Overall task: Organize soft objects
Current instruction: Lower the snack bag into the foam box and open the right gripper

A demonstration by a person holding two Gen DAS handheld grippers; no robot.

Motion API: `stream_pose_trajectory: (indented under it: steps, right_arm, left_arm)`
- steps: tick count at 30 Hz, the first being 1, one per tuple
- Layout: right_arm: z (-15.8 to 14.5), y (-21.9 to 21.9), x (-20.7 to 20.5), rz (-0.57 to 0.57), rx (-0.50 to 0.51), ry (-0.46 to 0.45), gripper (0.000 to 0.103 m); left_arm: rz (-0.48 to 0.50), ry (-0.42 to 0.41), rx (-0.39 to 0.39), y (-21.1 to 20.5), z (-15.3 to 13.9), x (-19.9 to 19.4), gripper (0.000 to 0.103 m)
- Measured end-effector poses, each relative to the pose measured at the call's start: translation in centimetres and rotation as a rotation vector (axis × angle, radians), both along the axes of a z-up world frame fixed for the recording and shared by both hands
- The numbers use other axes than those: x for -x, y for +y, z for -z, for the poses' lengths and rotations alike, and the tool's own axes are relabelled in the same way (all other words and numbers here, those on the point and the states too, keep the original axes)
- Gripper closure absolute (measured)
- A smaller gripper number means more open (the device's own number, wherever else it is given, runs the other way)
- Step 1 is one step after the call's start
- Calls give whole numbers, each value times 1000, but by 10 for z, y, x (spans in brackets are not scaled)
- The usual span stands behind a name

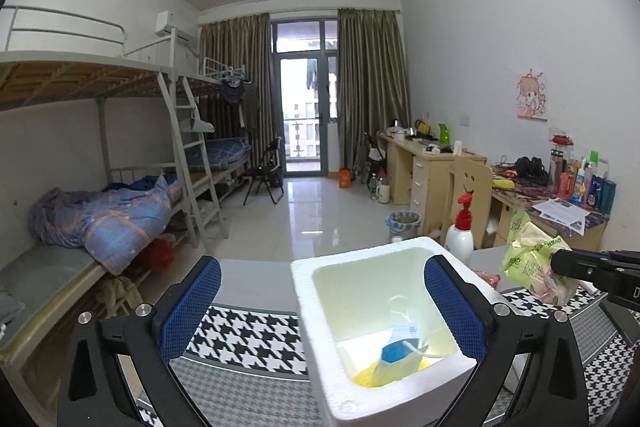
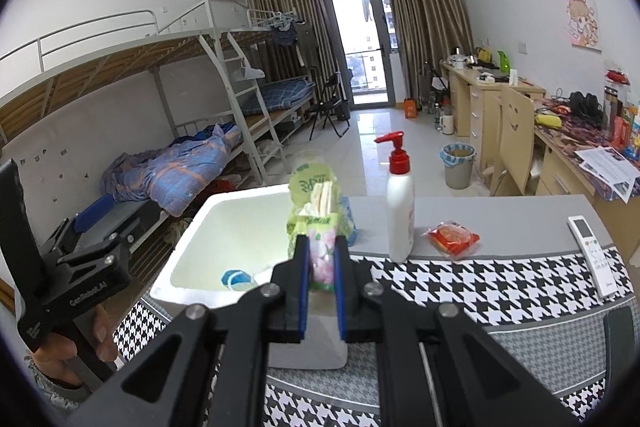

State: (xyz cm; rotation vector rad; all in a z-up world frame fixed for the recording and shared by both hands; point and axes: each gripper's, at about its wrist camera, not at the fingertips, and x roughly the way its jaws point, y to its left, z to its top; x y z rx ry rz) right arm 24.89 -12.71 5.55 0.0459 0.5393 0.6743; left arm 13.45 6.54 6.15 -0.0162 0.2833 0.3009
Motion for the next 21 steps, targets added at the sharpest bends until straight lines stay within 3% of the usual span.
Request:
stream_pose_trajectory:
  steps: [21]
  right_arm:
    - [-3, 48, -3, -63, 63, 1, 89]
  left_arm:
    - [-37, -16, 8, 20, 8, 28, 1]
